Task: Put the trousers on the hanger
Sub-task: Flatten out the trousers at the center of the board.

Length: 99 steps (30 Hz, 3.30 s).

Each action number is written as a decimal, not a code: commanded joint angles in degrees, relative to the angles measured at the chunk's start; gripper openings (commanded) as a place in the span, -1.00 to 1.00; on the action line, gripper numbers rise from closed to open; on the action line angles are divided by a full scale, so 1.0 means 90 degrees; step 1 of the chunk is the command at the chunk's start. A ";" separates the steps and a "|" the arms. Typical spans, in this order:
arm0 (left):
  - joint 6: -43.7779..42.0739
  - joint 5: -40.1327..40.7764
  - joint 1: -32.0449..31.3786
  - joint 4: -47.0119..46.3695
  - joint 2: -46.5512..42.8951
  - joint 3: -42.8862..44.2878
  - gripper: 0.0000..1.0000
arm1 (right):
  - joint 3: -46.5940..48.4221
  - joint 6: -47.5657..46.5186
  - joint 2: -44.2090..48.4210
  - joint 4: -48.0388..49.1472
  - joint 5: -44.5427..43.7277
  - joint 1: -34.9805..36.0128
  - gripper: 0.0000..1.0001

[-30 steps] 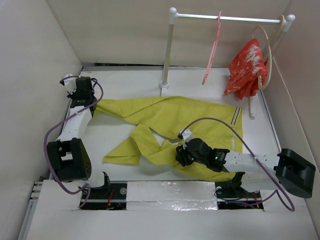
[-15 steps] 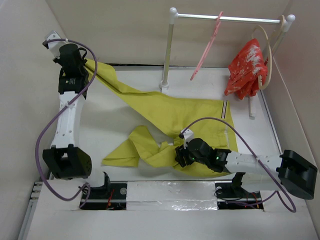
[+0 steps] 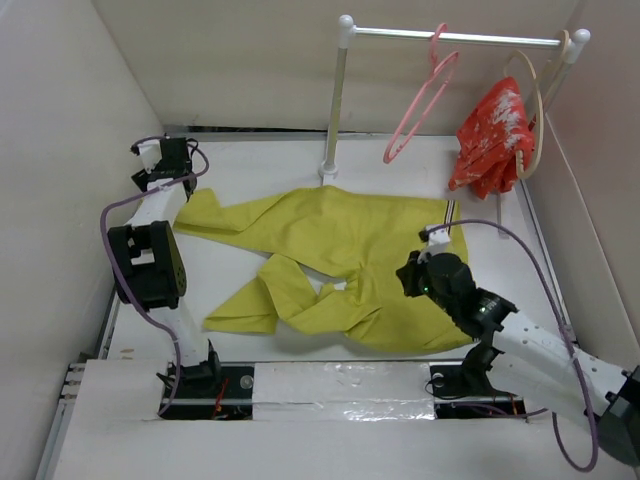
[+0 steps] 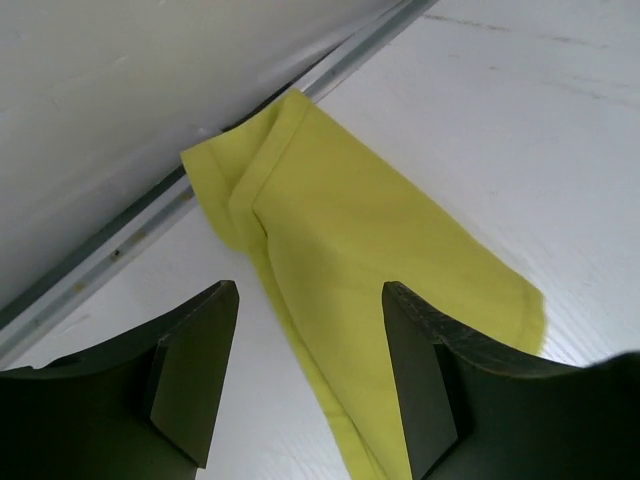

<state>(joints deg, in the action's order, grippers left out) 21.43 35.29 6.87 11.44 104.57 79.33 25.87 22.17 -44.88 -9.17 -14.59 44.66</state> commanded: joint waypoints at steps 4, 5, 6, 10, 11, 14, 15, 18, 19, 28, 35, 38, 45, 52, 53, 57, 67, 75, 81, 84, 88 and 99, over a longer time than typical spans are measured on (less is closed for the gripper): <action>0.0431 -0.0561 -0.0995 -0.0890 -0.1853 -0.0415 0.13 | 0.0426 -0.0178 -0.0139 0.0100 -0.0079 -0.2381 -0.78; 0.0470 -0.0571 -0.1578 -0.0987 -0.1960 -0.0600 0.13 | 0.0427 -0.0179 -0.0391 0.0265 -0.0030 -0.3042 -0.21; 0.0528 -0.0620 -0.1893 -0.1007 -0.2087 -0.0689 0.12 | 0.0417 -0.0188 -0.0529 0.0392 0.0048 -0.3368 0.02; 0.1309 -0.1009 -0.3252 -0.0987 -0.2409 -0.1176 0.11 | 0.0505 -0.0198 -0.1446 0.0754 0.1100 -0.4824 0.50; 0.1455 -0.1185 -0.3505 -0.1307 -0.2536 -0.1690 0.11 | 0.0601 -0.0198 -0.1642 0.0823 0.1248 -0.5029 0.55; 0.1691 -0.1363 -0.4570 -0.1993 -0.2947 -0.2748 0.12 | 0.0748 -0.0227 -0.2355 0.0823 0.1592 -0.5557 0.56; 0.1759 -0.1169 -0.5027 -0.1994 -0.3025 -0.2934 0.13 | 0.0768 -0.0227 -0.2482 0.0862 0.1775 -0.5694 0.56; 0.1779 -0.0972 -0.5547 -0.1945 -0.3162 -0.3549 0.26 | 0.0788 -0.0227 -0.2844 0.0950 0.1865 -0.5753 0.58; 0.1856 -0.0894 -0.5868 -0.1916 -0.3201 -0.3705 0.27 | 0.0827 -0.0208 -0.3135 0.0950 0.2088 -0.5754 0.58; 0.1974 -0.1429 -0.6281 -0.2394 -0.4031 -0.5503 0.25 | 0.1325 -0.0482 -0.3929 0.0736 0.2675 -0.5754 0.14; 0.2072 -0.2222 -0.6651 -0.3380 -0.4198 -0.6421 -0.73 | 0.1366 -0.0590 -0.4166 0.0754 0.3331 -0.5754 -1.00; 0.2120 -0.2222 -0.7041 -0.3536 -0.4119 -0.6354 -0.90 | 0.1189 -0.0443 -0.3541 0.0639 0.2786 -0.5754 -1.00; 0.2307 -0.2271 -0.8312 -0.3762 -0.3466 -0.5544 -0.54 | 0.1344 -0.0364 -0.1860 -0.0104 0.1437 -0.6993 -1.00; 0.1985 -0.2075 -0.7924 -0.2914 -0.4401 -0.4919 0.65 | 0.1423 -0.0081 -0.1449 0.0081 0.1434 -0.7385 -0.32; 0.1965 -0.2027 -0.7748 -0.2641 -0.4586 -0.4831 0.67 | 0.1452 -0.0071 -0.1439 0.0081 0.1561 -0.7385 0.01; 0.1974 -0.1900 -0.6304 -0.2365 -0.5747 -0.4947 0.63 | 0.1454 -0.0208 -0.1079 0.0041 0.2040 -0.7103 0.48; 0.3086 -0.3890 -0.0874 -0.2978 -0.5616 -0.5133 0.27 | 0.0329 -0.0558 -0.0461 0.0950 0.3038 -0.3970 -1.00; 0.2132 -0.3140 0.0290 -0.1066 -0.2570 -0.2331 0.28 | 0.0690 -0.1087 -0.1536 0.1428 0.2275 -0.1800 -0.96; 0.1341 -0.4049 0.1248 -0.0471 -0.0880 -0.0935 0.41 | 0.0349 -0.1077 -0.1527 0.2024 0.2315 -0.1048 -0.87; 0.1115 -0.3989 0.1501 -0.0568 -0.0634 -0.0758 0.43 | 0.0319 -0.1096 -0.1682 0.2083 0.2168 -0.0823 -0.86; 0.0979 -0.4057 0.1678 -0.0510 -0.0175 -0.0427 0.43 | 0.0339 -0.1106 -0.1858 0.2200 0.2314 -0.0764 -0.84; 0.0959 -0.4710 0.1678 -0.0909 0.0860 0.0014 0.39 | 0.0348 -0.1116 -0.2112 0.2366 0.2383 -0.0646 -0.82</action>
<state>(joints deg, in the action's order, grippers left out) 30.85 -3.90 21.82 5.78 111.74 76.93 29.08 13.21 -63.37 8.16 6.92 38.26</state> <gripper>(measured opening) 0.702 0.090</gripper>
